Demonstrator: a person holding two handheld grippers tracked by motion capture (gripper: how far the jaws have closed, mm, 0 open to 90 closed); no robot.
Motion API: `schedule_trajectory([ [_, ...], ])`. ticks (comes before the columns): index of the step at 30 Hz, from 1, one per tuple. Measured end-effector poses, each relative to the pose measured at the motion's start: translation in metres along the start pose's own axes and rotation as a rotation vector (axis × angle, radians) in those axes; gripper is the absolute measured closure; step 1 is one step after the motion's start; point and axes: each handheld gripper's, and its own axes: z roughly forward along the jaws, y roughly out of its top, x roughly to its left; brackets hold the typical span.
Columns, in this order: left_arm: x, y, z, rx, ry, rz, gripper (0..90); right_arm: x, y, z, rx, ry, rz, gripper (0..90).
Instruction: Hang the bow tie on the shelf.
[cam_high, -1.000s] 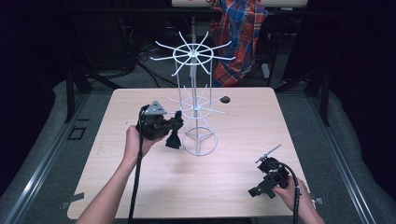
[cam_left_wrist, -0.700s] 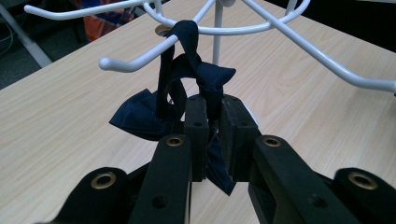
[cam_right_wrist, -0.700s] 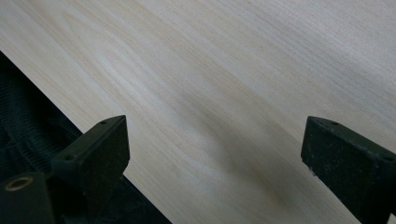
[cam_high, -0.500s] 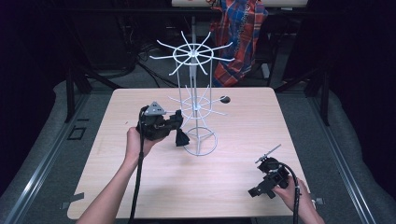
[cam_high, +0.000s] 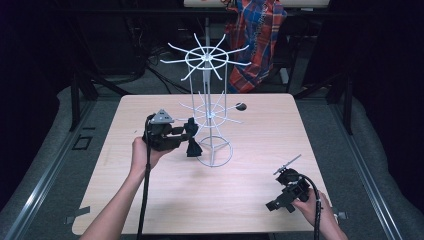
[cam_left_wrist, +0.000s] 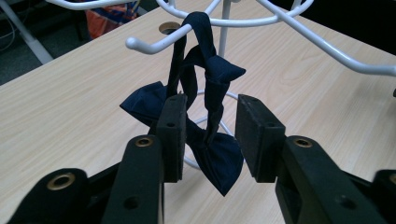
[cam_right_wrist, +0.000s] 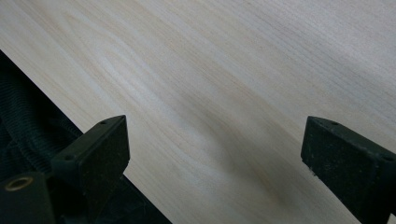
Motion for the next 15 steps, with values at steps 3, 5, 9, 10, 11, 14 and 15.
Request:
schedule_trajectory([
  [3, 0.000, -0.001, -0.003, -0.001, 0.006, -0.012, 57.8, 0.000, 0.000, -0.001, 0.003, -0.003, -0.003, 7.5],
  [5, 0.000, -0.001, -0.006, 0.012, 0.011, -0.016, 52.9, 0.000, 0.000, -0.001, 0.000, -0.008, -0.005, 7.5],
  [9, 0.002, -0.002, -0.011, 0.015, 0.020, -0.024, 43.5, 0.000, 0.000, -0.003, -0.003, -0.011, -0.012, 7.3],
  [10, 0.002, -0.002, -0.013, 0.019, 0.025, -0.022, 41.2, 0.000, 0.000, -0.004, 0.003, -0.015, -0.018, 7.3],
  [11, 0.002, -0.003, -0.014, 0.022, 0.026, -0.025, 39.2, -0.001, 0.000, -0.004, 0.003, -0.015, -0.019, 7.2],
  [14, 0.002, -0.004, -0.018, 0.036, 0.043, -0.019, 34.5, 0.000, 0.000, -0.004, -0.014, -0.017, -0.006, 7.2],
  [15, 0.002, -0.005, -0.019, 0.039, 0.049, -0.021, 33.0, 0.000, 0.000, -0.004, -0.013, -0.018, -0.006, 7.1],
])
